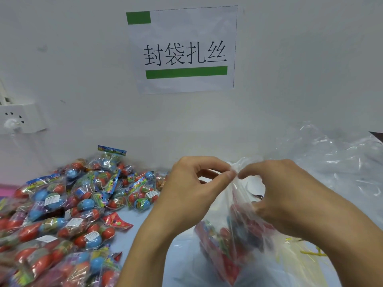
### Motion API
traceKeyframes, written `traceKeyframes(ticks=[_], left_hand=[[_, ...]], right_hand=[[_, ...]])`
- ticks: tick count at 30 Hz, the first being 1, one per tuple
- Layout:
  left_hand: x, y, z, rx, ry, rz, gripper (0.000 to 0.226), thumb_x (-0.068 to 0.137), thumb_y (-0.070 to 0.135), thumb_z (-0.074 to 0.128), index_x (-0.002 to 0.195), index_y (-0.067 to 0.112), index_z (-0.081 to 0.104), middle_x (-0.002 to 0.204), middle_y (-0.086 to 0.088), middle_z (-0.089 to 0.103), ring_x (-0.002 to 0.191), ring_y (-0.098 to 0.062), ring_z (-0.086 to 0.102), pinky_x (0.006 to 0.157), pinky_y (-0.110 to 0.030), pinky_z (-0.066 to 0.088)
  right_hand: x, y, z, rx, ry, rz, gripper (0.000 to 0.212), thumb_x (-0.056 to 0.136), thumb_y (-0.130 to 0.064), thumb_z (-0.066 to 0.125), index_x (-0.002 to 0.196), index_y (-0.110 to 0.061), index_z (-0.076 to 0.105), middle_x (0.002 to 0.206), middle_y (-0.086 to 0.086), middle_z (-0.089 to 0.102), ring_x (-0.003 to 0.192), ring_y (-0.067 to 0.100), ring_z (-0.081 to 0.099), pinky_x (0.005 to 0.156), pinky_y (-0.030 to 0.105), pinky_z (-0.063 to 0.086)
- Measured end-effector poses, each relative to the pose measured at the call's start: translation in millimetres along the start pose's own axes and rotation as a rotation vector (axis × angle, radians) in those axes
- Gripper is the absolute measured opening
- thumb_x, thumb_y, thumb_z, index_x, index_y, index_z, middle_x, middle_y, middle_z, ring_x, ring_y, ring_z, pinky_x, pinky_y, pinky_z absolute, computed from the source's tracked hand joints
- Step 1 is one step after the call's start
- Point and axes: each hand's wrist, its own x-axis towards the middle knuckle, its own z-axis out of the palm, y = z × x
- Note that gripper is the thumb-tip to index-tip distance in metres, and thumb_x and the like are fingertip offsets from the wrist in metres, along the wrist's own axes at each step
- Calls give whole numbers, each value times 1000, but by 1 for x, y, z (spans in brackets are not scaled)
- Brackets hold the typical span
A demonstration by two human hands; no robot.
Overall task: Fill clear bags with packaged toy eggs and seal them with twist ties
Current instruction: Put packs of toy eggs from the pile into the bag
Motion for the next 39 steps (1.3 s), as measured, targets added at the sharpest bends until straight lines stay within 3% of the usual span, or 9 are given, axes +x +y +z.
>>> traceKeyframes(ticks=[3, 6, 9, 13, 19, 23, 29, 34, 39], left_hand=[[1, -1, -2, -17, 8, 3, 10, 90, 22, 72, 83, 20, 79, 84, 9, 75, 84, -10, 70, 78, -35, 58], [0, 0, -3, -57, -18, 9, 12, 89, 25, 70, 85, 18, 79, 88, 6, 76, 90, -16, 71, 86, -49, 57], [-1, 0, -2, -73, -78, 14, 14, 87, 26, 67, 87, 18, 78, 86, 5, 76, 89, -15, 71, 82, -43, 58], [-2, -3, -6, -77, -147, 16, 10, 91, 17, 69, 87, 14, 78, 89, 3, 76, 90, -13, 71, 78, -33, 58], [-4, -1, -7, -112, -212, 14, 5, 86, 14, 76, 81, 15, 78, 97, 6, 74, 94, -12, 70, 75, -26, 55], [-5, 2, -6, -82, -272, 10, 9, 85, 12, 77, 79, 19, 78, 97, 8, 75, 93, -8, 70, 76, -22, 55], [-5, 3, -5, -33, -319, -28, 5, 82, 6, 78, 79, 11, 78, 97, 7, 75, 93, -6, 70, 78, -19, 54], [-6, -1, -7, -4, -331, -52, 10, 82, 7, 77, 78, 16, 78, 95, 8, 75, 94, -5, 70, 79, -19, 54], [-5, -4, -11, 7, -294, -53, 4, 82, 22, 74, 84, 20, 77, 92, 9, 75, 94, -8, 70, 89, -42, 57]], right_hand=[[4, 1, -1, 89, 89, -125, 5, 85, -39, 71, 90, -36, 72, 98, -11, 67, 76, 12, 69, 67, 31, 59], [7, 0, 2, 152, -48, -223, 27, 92, -22, 58, 66, -18, 66, 58, -6, 61, 50, 22, 57, 46, 35, 52], [10, 2, 10, 211, -210, -233, 23, 94, -18, 54, 87, -26, 75, 85, -5, 75, 77, 18, 72, 68, 40, 61], [9, 3, 10, 256, -344, -299, 28, 99, -26, 54, 101, -47, 73, 105, -30, 69, 101, -11, 63, 90, 19, 54], [5, -2, 14, 129, -579, -277, 48, 97, -16, 48, 107, -59, 67, 121, -18, 66, 105, 20, 69, 88, 39, 60], [6, -7, 14, 8, -634, -338, 62, 95, -11, 43, 121, -66, 57, 137, -26, 56, 117, 8, 56, 96, 19, 49], [10, -7, 20, -184, -659, -281, 39, 101, -21, 43, 132, -38, 59, 91, -19, 51, 74, 1, 44, 56, 0, 28], [10, -16, 30, -232, -680, -216, 39, 102, -17, 44, 138, -26, 56, 137, 2, 57, 118, 23, 51, 89, 24, 37], [14, -15, 39, -140, -512, -215, 23, 100, -35, 47, 113, -23, 62, 87, -6, 51, 86, 16, 47, 59, 18, 35]])
